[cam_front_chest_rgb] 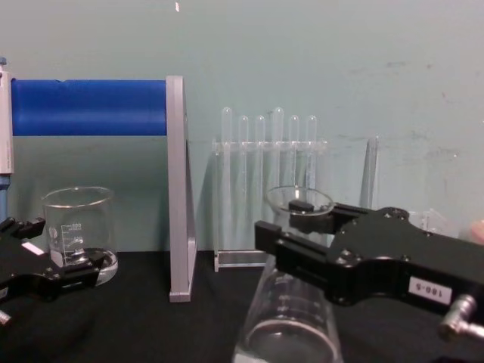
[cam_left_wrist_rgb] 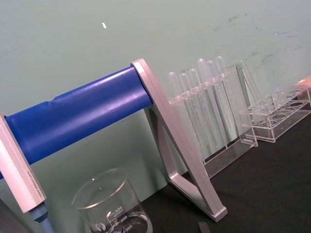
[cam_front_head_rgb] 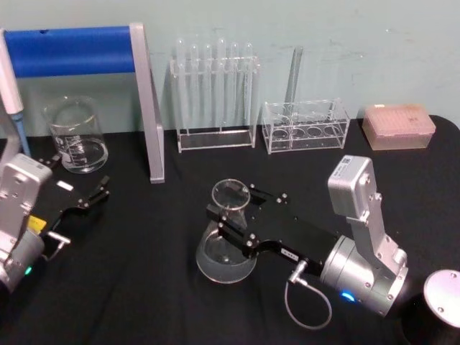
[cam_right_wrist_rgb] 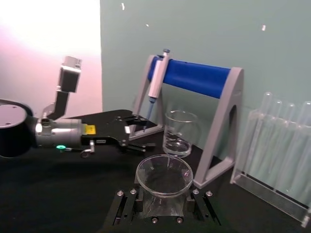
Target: Grasp the erlenmeyer flask with one hand, shake it three times, then place it back.
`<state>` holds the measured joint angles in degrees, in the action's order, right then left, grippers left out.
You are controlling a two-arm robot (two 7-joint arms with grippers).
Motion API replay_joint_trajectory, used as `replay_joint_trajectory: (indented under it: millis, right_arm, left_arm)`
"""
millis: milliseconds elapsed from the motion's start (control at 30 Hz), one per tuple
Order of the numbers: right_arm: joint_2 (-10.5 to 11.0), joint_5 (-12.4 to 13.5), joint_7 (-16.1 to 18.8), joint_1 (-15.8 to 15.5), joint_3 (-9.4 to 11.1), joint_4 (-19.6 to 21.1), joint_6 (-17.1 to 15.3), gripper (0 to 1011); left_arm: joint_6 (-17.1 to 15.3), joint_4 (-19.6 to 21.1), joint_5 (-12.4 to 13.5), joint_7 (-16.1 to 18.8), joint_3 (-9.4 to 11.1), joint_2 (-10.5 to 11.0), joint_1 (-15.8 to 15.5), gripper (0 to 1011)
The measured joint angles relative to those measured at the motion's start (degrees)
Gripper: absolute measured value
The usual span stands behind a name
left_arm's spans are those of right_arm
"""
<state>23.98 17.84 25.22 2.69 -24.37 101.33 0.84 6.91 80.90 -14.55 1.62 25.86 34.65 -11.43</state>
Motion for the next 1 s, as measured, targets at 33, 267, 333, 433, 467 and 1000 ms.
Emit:
replay_joint_trajectory:
  millis: [33,267,333,433,467,1000]
  right_arm:
    - [0.0,0.0,-0.2,0.1,0.1,-0.2,0.0,450]
    - [-0.7,-0.2,-2.4,1.7,1.9,-2.6,0.1,450]
    - [-1.1,-0.4,-3.3,2.3,2.8,-3.7,0.1,450]
    - [-1.6,-0.7,-4.6,3.4,4.2,-5.3,0.2,450]
    - [-1.7,-0.8,-4.9,3.6,4.6,-5.7,0.2,450]
    - [-3.8,-2.7,-9.3,7.3,11.2,-12.0,0.4,450]
  left_arm:
    - [0.0,0.0,0.0,0.0,0.0,0.0,0.0,1001]
    - [0.0,0.0,0.0,0.0,0.0,0.0,0.0,1001]
    - [0.0,0.0,0.0,0.0,0.0,0.0,0.0,1001]
    - [0.0,0.0,0.0,0.0,0.0,0.0,0.0,1001]
    - [0.0,0.0,0.0,0.0,0.0,0.0,0.0,1001]
    - [0.0,0.0,0.0,0.0,0.0,0.0,0.0,1001]
